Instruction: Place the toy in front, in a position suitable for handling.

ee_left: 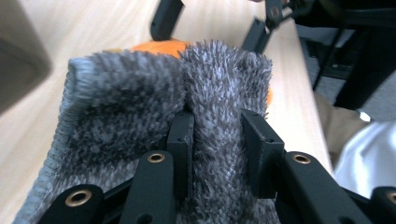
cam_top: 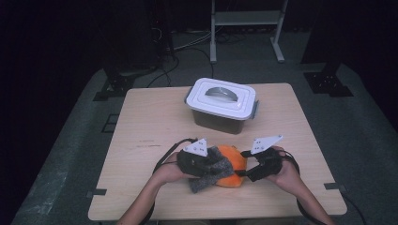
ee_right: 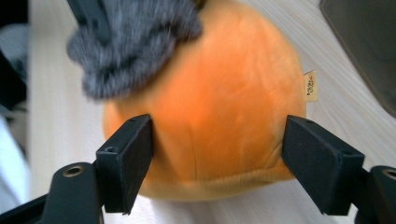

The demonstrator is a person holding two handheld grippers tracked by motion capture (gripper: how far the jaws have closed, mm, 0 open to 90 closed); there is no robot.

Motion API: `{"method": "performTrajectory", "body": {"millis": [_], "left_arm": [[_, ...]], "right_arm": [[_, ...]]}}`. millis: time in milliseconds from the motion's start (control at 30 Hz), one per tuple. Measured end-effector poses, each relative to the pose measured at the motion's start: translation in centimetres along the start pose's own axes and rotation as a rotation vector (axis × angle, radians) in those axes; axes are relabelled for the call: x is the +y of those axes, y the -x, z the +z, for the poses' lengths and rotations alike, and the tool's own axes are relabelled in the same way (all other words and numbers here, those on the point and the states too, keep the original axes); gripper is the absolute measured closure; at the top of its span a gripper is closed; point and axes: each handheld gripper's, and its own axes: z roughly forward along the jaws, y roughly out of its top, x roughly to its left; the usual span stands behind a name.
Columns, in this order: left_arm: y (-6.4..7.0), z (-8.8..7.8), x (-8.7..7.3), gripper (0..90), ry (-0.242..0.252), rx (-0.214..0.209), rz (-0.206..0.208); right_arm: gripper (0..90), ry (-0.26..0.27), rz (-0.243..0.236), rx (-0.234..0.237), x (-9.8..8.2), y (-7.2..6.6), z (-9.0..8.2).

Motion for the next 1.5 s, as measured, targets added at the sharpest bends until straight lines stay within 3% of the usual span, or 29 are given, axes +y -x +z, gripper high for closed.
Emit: {"method": "performTrajectory", "body": {"millis": [100,167,300,400,467,533,633,767,867,933,1000,1067,1233,1300,1500], "left_arm": [[0.1,0.1,0.0,67.1,0.01,-0.036,-0.004],[0.0,-0.1,0.2,67.1,0.012,-0.03,-0.004],[-0.2,-1.2,0.6,67.1,0.076,0.005,-0.019],[-0.4,-1.9,0.8,67.0,0.128,0.043,-0.034],[-0.5,-1.8,0.8,67.0,0.122,0.052,-0.038],[-0.5,-1.3,0.4,66.9,0.091,0.056,-0.041],[-0.9,-1.1,-0.2,67.1,0.074,0.045,-0.062],[-1.0,-1.3,-0.9,67.3,0.049,-0.015,-0.095],[-1.1,-1.5,-1.2,67.4,0.034,-0.046,-0.106],[-1.1,-1.6,-1.3,67.4,0.031,-0.063,-0.102],[-0.9,-1.5,-1.2,67.3,0.026,-0.073,-0.094],[-0.8,-1.6,-0.9,67.1,0.024,-0.067,-0.08],[-0.4,-2.3,0.4,66.9,0.122,-0.021,-0.027],[-0.3,-2.1,0.6,66.7,0.104,0.012,-0.012],[-1.5,-2.4,-0.8,66.8,0.086,0.019,-0.064]], "right_arm": [[24.8,0.053,0.039,0.03,0.4,0.1,-0.5],[24.7,0.025,0.028,0.026,0.5,0.0,0.2],[27.5,-0.001,-0.032,0.009,0.3,-0.7,1.2],[30.3,-0.016,-0.132,0.01,0.3,-1.6,1.3],[30.4,-0.015,-0.203,0.007,0.3,-2.4,1.5],[30.4,-0.017,-0.228,-0.003,0.4,-2.8,1.5],[28.4,-0.015,-0.221,-0.006,0.4,-2.6,1.3],[31.4,0.009,-0.125,0.009,0.8,-2.1,-0.3],[26.6,0.003,-0.084,-0.023,1.1,-2.0,-1.0],[22.3,-0.05,-0.043,-0.004,0.6,-1.5,-0.1],[21.2,-0.065,-0.02,0.028,0.1,-1.4,0.9],[22.2,-0.065,-0.033,0.029,0.1,-1.5,1.3],[30.7,-0.039,-0.088,0.028,0.4,-1.9,1.4],[32.8,-0.04,-0.121,0.02,0.7,-2.3,1.4],[36.2,-0.031,-0.131,0.012,0.5,-2.0,1.2]]}}
